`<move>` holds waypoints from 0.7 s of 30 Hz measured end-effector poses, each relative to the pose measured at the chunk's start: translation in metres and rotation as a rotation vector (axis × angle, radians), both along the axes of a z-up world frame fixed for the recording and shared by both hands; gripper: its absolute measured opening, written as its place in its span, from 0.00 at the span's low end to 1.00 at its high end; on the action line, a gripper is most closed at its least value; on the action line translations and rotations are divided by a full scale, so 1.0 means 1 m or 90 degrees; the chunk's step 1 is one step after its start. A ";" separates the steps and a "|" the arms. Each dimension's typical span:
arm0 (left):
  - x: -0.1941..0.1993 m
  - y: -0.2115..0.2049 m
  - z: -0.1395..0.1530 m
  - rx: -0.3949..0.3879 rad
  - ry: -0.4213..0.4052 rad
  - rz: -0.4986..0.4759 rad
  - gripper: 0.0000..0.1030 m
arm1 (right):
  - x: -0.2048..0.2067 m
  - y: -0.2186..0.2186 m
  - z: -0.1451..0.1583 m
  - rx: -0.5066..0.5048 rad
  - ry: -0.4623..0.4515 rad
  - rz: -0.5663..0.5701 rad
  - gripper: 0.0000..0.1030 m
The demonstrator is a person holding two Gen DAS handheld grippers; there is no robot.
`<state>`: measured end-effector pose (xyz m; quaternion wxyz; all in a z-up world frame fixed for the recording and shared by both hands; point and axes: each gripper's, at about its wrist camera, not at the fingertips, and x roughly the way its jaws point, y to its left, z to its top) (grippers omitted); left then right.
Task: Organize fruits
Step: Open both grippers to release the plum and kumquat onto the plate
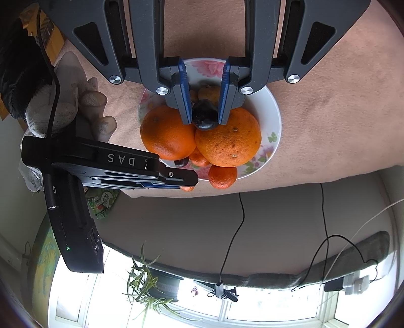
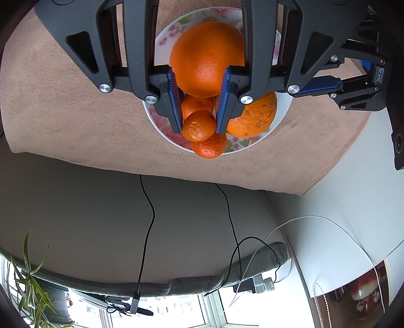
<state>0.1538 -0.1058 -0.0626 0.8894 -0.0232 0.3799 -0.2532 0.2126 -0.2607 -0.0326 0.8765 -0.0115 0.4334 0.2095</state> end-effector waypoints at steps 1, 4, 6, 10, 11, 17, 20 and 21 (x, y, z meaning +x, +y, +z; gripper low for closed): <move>0.000 0.000 0.001 0.000 -0.001 0.001 0.20 | -0.001 0.001 0.001 -0.001 -0.001 0.002 0.28; -0.003 0.003 0.003 -0.004 -0.002 0.006 0.23 | -0.007 0.001 0.005 -0.002 -0.010 0.000 0.42; -0.005 0.004 0.006 -0.006 -0.008 0.006 0.26 | -0.010 0.001 0.009 0.001 -0.019 -0.001 0.55; -0.011 0.008 0.011 -0.009 -0.017 0.010 0.28 | -0.020 0.002 0.016 0.002 -0.028 -0.004 0.56; -0.013 0.010 0.013 -0.011 -0.020 0.010 0.28 | -0.023 0.003 0.018 0.004 -0.030 -0.003 0.56; -0.028 0.020 0.023 -0.021 -0.040 0.021 0.35 | -0.050 0.007 0.032 0.011 -0.053 -0.007 0.56; -0.037 0.025 0.027 -0.023 -0.049 0.028 0.45 | -0.064 0.008 0.040 0.016 -0.067 -0.011 0.56; -0.040 0.027 0.028 -0.024 -0.052 0.030 0.46 | -0.068 0.008 0.042 0.017 -0.071 -0.014 0.56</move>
